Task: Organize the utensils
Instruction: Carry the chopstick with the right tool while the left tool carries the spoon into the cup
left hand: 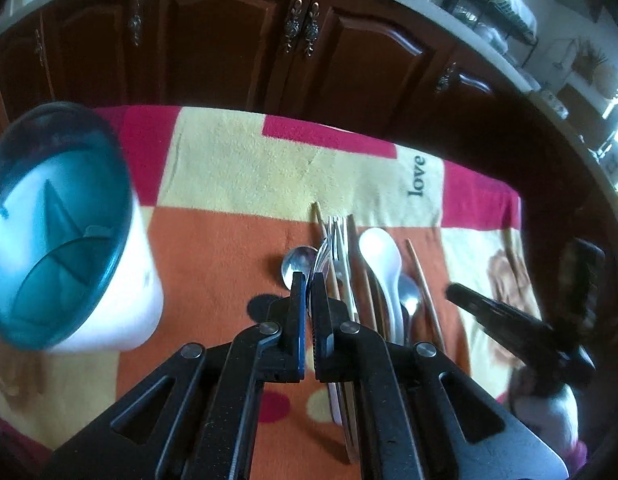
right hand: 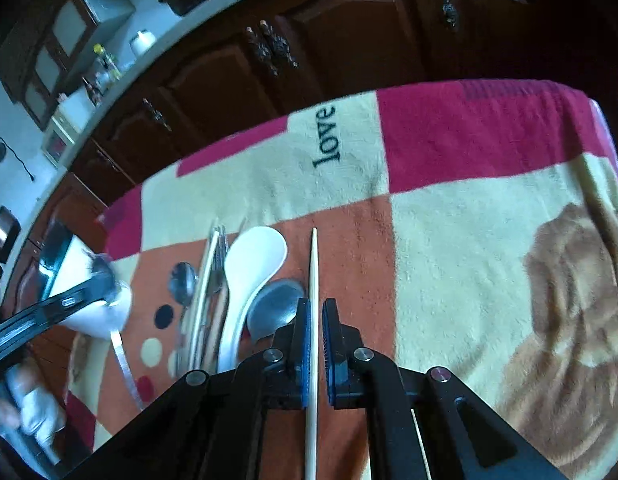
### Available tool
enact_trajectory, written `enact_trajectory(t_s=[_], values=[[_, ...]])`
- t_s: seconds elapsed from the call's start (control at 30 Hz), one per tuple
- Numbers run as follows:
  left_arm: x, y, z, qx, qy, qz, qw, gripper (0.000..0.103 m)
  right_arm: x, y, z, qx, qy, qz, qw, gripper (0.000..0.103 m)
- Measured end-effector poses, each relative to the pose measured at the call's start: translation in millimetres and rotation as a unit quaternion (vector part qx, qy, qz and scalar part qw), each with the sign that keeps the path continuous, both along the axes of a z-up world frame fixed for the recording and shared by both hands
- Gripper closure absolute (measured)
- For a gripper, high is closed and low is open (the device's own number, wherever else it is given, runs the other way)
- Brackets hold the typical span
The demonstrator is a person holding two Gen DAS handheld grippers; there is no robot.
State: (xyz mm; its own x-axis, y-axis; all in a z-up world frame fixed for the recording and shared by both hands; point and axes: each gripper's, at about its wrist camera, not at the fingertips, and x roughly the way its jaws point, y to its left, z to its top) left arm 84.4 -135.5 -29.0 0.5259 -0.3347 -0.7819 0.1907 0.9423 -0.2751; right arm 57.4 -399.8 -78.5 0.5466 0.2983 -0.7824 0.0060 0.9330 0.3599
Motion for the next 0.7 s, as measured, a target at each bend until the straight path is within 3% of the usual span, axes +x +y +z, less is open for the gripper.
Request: enact_trajectory(t_s=[0.07,0.1,0.13,0.2,0.27,0.3,0.47,0.7], values=[[-6.4,6.6,4.5,-0.004,0.0,0.001,1.0,0.102,9.6,5.1,-4.6,-0.011,0.013,0.006,1.0,0.087],[-8.3,6.3,4.6,-0.004,-0.001,0.001,1.0,0.102,16.6,10.7,-7.6,-0.025,0.017,0.013,0.999,0.074],[-11.0,8.3,6.2,-0.004,-0.001,0.001,1.0,0.102,22.8,15.1,-11.3,-0.038,0.024,0.018,0.999,0.067],[-15.8,9.1,8.4,-0.004,-0.004,0.001,1.0,0.102,31.9,20.9,-16.7,-0.06,0.026,0.023,0.998,0.067],[-20.5,9.9,11.8,-0.004,-0.007,-0.003,1.0,0.102,39.6,25.1,-16.8,-0.074,0.03,0.028,0.996,0.083],[-22.6,11.2,13.4,-0.006,-0.008,-0.004,0.9999,0.102,41.9,25.0,-17.3,-0.077,0.039,0.029,0.996,0.097],[-30.7,20.6,23.6,-0.022,-0.014,-0.01,0.9996,0.102,24.3,15.1,-3.1,-0.053,0.029,0.028,0.998,0.097],[-48.3,36.9,44.1,-0.042,-0.029,-0.019,0.9985,0.102,-40.8,1.5,66.7,0.008,-0.057,0.015,0.998,0.098]])
